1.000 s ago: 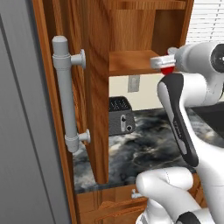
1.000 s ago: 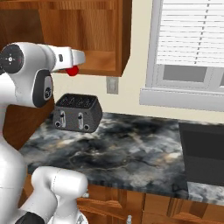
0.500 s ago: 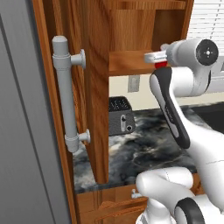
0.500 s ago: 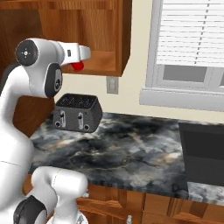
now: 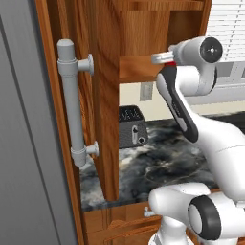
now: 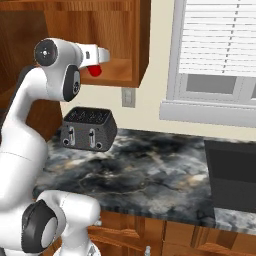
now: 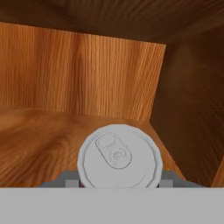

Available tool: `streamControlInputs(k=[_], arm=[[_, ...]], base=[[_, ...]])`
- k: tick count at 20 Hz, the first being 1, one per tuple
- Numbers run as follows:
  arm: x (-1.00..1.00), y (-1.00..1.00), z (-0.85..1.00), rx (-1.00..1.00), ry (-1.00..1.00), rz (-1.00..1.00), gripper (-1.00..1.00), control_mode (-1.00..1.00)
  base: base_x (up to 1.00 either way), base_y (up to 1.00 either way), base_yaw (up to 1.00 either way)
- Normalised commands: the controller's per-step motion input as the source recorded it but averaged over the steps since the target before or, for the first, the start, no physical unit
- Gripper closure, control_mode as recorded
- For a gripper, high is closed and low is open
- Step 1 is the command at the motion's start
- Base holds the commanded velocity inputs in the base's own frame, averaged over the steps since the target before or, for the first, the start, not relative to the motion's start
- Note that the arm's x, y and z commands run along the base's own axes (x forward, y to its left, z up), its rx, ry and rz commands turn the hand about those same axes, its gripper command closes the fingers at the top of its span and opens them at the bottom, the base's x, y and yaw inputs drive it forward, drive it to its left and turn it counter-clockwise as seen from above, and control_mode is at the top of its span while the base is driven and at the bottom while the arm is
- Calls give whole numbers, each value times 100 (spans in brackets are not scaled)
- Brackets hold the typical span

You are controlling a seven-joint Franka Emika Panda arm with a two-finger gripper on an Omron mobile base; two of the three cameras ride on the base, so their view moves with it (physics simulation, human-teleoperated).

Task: Sort all alcoholic drinks to one cabinet, and non-alcoholic drinks to the other.

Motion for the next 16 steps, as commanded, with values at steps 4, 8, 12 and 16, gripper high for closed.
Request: streamControlInputs(k=[4, 8, 12, 16], arm=[[51, 0, 0, 0, 3, 0, 100, -100], [49, 0, 0, 0, 3, 0, 100, -100], [48, 0, 0, 0, 2, 0, 100, -100], [48, 0, -1, 0, 3, 0, 100, -100]], base=[[0, 0, 0], [0, 0, 0], [0, 0, 0], [0, 0, 0]])
